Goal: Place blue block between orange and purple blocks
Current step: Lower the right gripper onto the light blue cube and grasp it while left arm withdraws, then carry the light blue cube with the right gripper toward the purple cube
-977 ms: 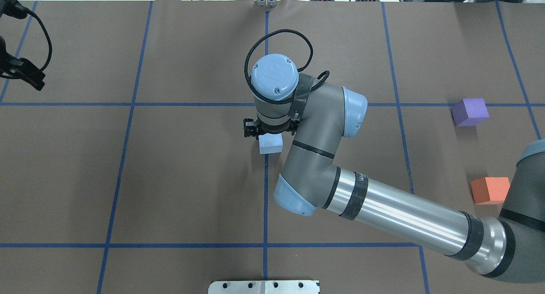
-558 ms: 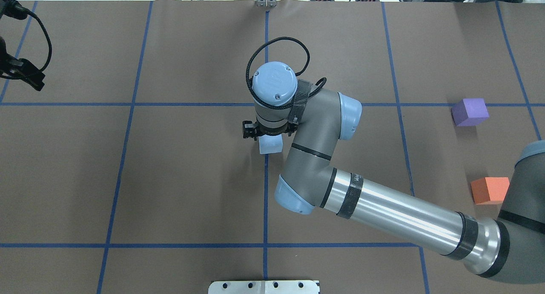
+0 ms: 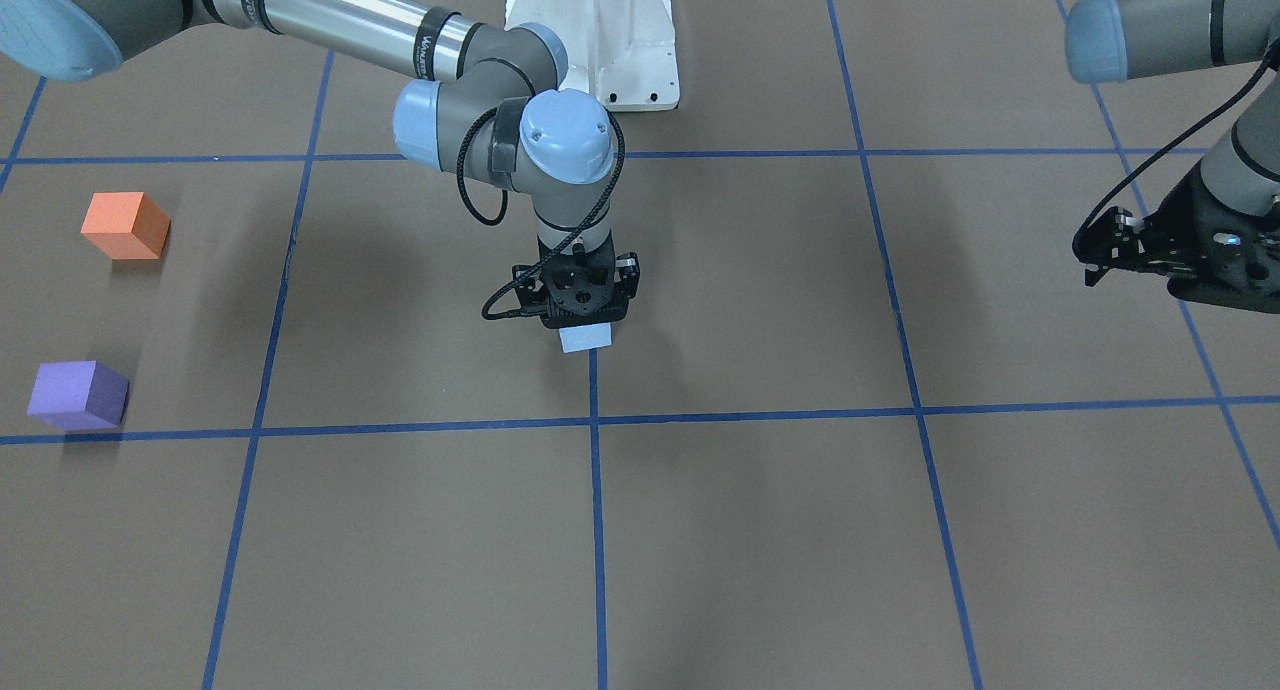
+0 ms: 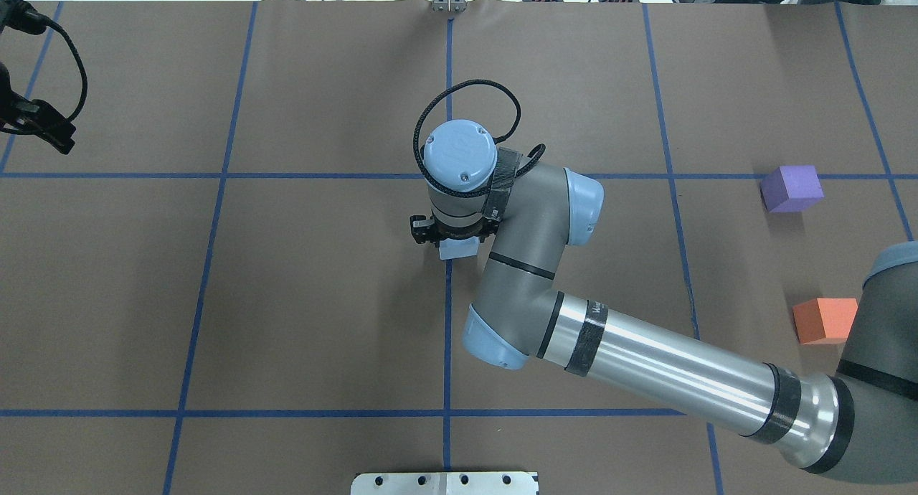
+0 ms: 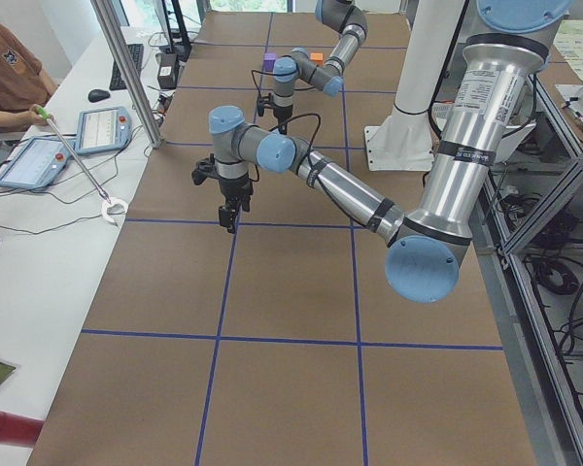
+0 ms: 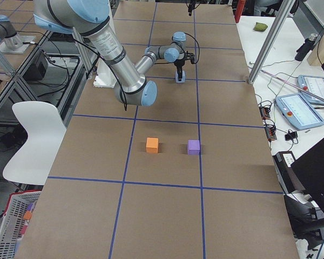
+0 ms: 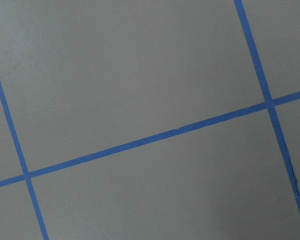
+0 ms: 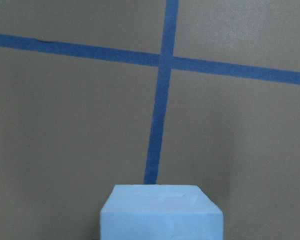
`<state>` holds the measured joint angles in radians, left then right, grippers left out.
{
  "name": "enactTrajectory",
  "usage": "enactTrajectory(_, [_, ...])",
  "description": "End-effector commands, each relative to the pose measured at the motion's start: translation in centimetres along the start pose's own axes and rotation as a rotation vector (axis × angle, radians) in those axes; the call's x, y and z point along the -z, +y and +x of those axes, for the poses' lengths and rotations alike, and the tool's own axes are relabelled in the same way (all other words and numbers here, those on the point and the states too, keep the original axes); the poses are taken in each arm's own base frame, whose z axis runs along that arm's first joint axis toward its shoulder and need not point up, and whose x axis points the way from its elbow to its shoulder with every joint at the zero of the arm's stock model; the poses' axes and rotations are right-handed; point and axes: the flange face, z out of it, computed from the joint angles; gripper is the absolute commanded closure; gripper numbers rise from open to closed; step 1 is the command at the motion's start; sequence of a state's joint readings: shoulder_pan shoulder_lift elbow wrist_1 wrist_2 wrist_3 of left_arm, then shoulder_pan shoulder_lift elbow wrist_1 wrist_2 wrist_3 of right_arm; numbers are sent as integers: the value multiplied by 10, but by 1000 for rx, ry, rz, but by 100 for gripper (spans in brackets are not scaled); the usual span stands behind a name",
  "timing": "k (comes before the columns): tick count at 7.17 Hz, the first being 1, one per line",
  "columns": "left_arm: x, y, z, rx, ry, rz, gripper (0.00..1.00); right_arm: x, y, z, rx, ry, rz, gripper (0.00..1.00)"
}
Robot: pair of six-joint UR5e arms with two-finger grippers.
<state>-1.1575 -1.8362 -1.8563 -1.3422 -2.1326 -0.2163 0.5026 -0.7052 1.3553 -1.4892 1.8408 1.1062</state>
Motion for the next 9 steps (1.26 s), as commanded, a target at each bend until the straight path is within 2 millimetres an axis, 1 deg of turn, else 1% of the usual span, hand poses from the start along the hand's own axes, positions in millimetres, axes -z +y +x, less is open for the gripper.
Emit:
enactTrajectory(1, [0, 0, 0, 2, 1, -2, 0, 9, 0, -6, 1, -20, 2, 100])
enactTrajectory(2, [-1, 0, 1, 1, 1, -3, 0, 31, -6, -4, -10, -43, 16, 100])
enactTrajectory(3, [-1, 0, 0, 2, 2, -3, 0, 61, -7, 15, -38, -17, 10, 100])
enactTrajectory(4, [0, 1, 0, 2, 4, -2, 0, 108, 1, 59, -64, 13, 22, 100])
enactTrajectory(5, [-1, 5, -5, -21, 4, -4, 0, 142, 14, 128, -91, 7, 60, 100])
enactTrajectory(6, [-2, 10, -10, -28, 4, -4, 0, 167, 13, 196, -94, -4, 63, 100])
enactTrajectory(7, [-1, 11, -10, -28, 4, -2, 0, 181, -3, 250, -100, -15, 34, 100])
enactTrajectory(8, [-1, 13, -11, -27, 3, -1, 0, 189, -10, 315, -132, -17, 8, 100])
enactTrajectory(9, [1, 12, -10, -28, 4, 2, 0, 191, -4, 384, -100, 10, -10, 100])
